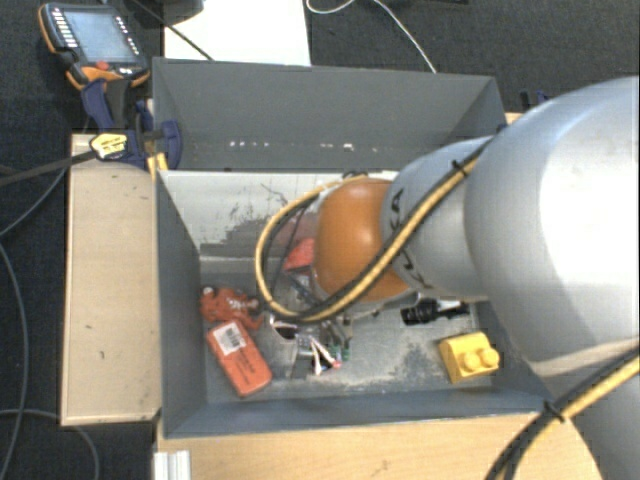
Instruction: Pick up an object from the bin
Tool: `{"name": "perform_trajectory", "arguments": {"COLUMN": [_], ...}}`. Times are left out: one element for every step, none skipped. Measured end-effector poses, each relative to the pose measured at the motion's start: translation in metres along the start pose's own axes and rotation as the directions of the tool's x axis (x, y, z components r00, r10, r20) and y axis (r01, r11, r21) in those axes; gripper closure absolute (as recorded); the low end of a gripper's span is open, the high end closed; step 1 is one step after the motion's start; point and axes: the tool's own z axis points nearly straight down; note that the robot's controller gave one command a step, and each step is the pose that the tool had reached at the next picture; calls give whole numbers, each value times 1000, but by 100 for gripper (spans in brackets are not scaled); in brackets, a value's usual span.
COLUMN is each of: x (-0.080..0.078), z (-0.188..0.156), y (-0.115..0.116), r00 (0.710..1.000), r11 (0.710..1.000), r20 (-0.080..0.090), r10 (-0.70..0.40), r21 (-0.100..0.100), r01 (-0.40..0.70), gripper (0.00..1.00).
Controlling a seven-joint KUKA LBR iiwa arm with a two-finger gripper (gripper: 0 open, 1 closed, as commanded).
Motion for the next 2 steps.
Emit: {"name": "perform_trajectory", "arguments": {"x": [22, 22], "z": [0, 0], "y": [-34, -34], "r00": [997, 997], "r11": [997, 997], "r20": [-19, -19], "r10": [78, 79], "r21": [5, 5], "r01": [-78, -79], "gripper": [100, 100]}}
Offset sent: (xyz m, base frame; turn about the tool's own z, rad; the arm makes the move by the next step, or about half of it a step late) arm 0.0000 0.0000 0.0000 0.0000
